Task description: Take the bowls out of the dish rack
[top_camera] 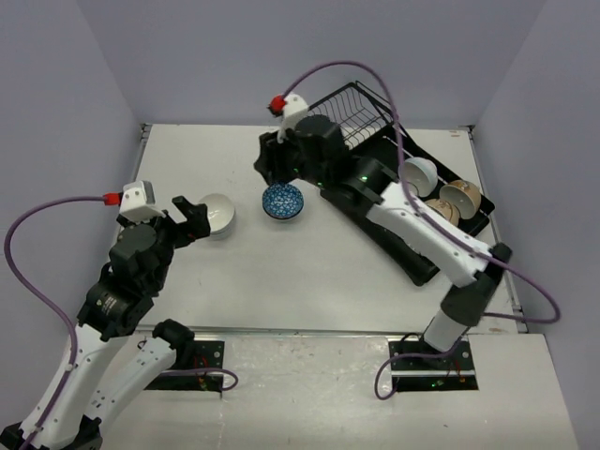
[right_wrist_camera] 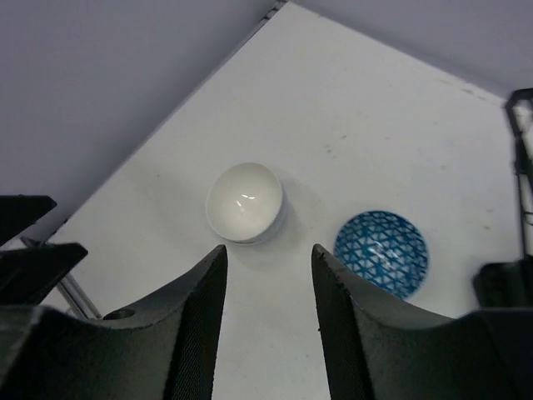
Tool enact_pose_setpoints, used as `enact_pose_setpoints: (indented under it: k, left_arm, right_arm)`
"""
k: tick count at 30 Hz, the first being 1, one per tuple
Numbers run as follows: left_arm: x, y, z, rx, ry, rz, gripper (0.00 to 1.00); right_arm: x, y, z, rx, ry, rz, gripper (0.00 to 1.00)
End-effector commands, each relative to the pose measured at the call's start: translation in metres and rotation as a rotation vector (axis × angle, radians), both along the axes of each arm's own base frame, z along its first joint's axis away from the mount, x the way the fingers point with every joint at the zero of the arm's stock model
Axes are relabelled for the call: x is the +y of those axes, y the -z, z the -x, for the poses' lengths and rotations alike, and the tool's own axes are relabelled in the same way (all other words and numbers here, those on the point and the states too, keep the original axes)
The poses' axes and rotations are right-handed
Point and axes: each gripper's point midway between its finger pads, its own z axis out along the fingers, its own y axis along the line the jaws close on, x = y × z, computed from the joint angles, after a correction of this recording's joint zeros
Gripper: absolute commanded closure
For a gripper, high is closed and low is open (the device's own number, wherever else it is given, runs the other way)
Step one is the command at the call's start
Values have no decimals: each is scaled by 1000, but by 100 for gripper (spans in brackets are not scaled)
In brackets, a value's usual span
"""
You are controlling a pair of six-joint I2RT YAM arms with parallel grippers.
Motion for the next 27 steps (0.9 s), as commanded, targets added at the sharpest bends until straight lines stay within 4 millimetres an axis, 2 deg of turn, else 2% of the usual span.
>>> enact_pose_setpoints:
  k: [1,2,3,4,5,7,8,9,10,11,12,14,15,16,17,18,19,20,21,22,23,24,25,26,27]
  left_arm:
    - [-36,-8,-5,-31,147,131,0]
    - [-43,-11,-7,-43,176,154,0]
    - [-56,-6,-8,-23,231,169,0]
    - [-62,-4,-9,-15,255,188,0]
    - [-73,-3,-12,-3,298,200,0]
    - [-85,1,-15,13,339,224,0]
    - [-92,-1,-19,0,368,243,0]
    - [-108,7,-22,39,427,261,0]
    - [-118,9,-25,57,456,303,0]
    - [-131,7,-28,48,506,342,0]
    - [-155,17,-28,117,592,408,0]
    - [-182,7,-33,103,684,490,0]
    - [-207,14,-34,143,739,515,0]
    - [-222,6,-38,132,760,553,0]
    - [-250,7,-40,157,791,554,0]
    - [-264,2,-43,157,807,567,0]
    - [-279,-4,-46,146,828,581,0]
    - [-304,1,-55,178,848,591,0]
    - [-316,0,-60,195,853,628,0]
    - [-338,4,-75,204,865,655,0]
    - [-351,4,-78,231,880,704,0]
    - [-363,1,-84,218,899,733,0]
    - [-377,-15,-91,195,926,764,0]
    - [-398,12,-99,271,918,786,0]
    - [-409,14,-104,279,922,805,0]
  right_arm:
    - [-84,-18,-4,-95,179,76,53]
    - [-103,-14,-6,-98,221,96,52]
    - [-123,13,-6,-77,255,165,49]
    - [-143,17,-10,-79,302,190,43]
    - [-182,28,-16,-70,397,240,40]
    - [-222,38,-21,-50,493,280,37]
    - [-239,32,-15,-62,534,273,37]
    - [-248,43,-8,-41,549,282,35]
    - [-254,42,-2,-43,562,265,27]
    - [-264,29,11,-56,593,201,23]
    - [-271,36,20,-39,604,203,20]
    - [-292,28,34,-37,690,158,13]
    - [-308,21,50,-46,722,130,10]
    - [-316,16,58,-55,748,103,6]
    - [-325,17,66,-54,772,77,1]
    - [-338,-1,83,-97,784,-2,1]
    - [-343,-7,92,-114,778,-39,1]
    - [-347,-9,100,-125,771,-65,1]
    - [-358,-22,116,-161,765,-134,1]
    - [-363,-26,124,-177,764,-165,1]
    - [-368,-30,131,-192,763,-194,1]
    - [-375,-41,145,-223,747,-255,1]
    - [-378,-44,152,-238,733,-274,1]
    - [-380,-47,157,-248,722,-296,1]
    - [-383,-53,167,-269,699,-339,1]
